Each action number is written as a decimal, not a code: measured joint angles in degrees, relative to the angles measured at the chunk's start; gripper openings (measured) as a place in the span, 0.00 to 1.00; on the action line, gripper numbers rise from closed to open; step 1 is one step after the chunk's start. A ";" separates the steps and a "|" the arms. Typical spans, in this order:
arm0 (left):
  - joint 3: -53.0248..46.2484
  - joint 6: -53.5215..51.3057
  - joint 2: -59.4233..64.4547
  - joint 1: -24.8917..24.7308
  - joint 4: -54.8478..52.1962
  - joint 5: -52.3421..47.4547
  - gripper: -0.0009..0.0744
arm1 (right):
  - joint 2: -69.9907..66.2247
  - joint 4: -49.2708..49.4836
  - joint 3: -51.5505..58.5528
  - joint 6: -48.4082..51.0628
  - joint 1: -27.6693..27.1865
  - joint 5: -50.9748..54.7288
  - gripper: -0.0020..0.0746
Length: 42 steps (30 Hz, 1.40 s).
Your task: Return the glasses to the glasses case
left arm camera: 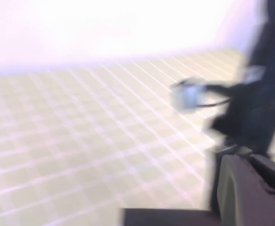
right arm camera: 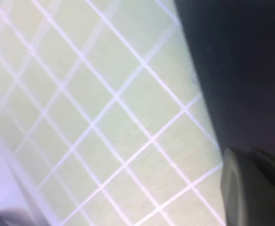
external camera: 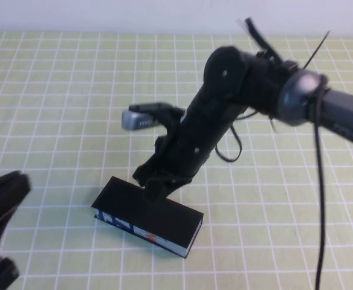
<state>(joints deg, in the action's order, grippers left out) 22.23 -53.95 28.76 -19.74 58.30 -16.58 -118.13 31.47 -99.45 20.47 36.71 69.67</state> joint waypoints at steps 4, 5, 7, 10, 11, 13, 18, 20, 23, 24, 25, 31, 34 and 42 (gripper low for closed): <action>-9.36 0.00 -10.33 0.00 0.60 9.27 0.01 | 6.63 -1.45 0.00 0.10 0.19 0.00 0.01; -11.80 0.00 -13.22 0.00 0.71 11.50 0.01 | 8.69 -1.98 0.00 0.00 0.23 0.00 0.01; -15.91 0.12 -18.13 0.00 1.43 14.95 0.01 | 12.88 -2.59 0.00 0.00 0.38 0.19 0.01; -21.50 0.12 -24.81 0.00 2.11 17.76 0.01 | 18.63 -3.63 0.00 -1.21 0.52 0.68 0.01; -22.82 0.12 -26.42 0.00 2.25 17.88 0.01 | 20.59 -4.53 0.00 -1.92 0.52 0.68 0.01; -23.53 -1.38 -28.29 0.00 2.26 17.47 0.01 | 24.65 -6.73 0.58 -3.53 0.56 0.81 0.01; -23.72 -4.24 -29.06 0.00 2.26 17.00 0.01 | 35.54 -12.65 6.87 -8.36 0.56 1.08 0.01; -23.72 -4.47 -29.10 0.00 2.26 17.00 0.01 | 40.12 -14.87 10.71 -10.51 0.56 0.32 0.01; -23.72 -4.47 -29.10 0.00 2.26 17.00 0.01 | 47.56 -18.52 17.53 -14.04 0.56 -2.18 0.01; -23.72 -4.47 -29.10 0.00 2.26 17.00 0.01 | 50.25 -19.91 20.18 -15.49 0.56 -3.33 0.01; -23.72 -4.47 -29.10 0.00 2.26 17.00 0.01 | 52.95 -21.27 22.92 -17.04 0.56 -4.48 0.01; -23.72 -4.47 -29.10 0.00 2.26 17.00 0.01 | 68.49 -29.59 39.85 -27.51 0.56 -13.45 0.01; -23.72 -4.47 -29.10 0.00 2.26 17.00 0.01 | 75.88 -32.88 48.09 -31.23 0.56 -19.57 0.01; -23.72 -4.47 -29.10 0.00 2.26 17.00 0.01 | 89.48 -35.09 64.48 -32.49 0.56 -23.14 0.01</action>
<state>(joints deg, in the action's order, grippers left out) -1.49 -58.42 -0.34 -19.74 60.56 0.41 -28.65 -3.61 -34.97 -12.02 37.27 46.54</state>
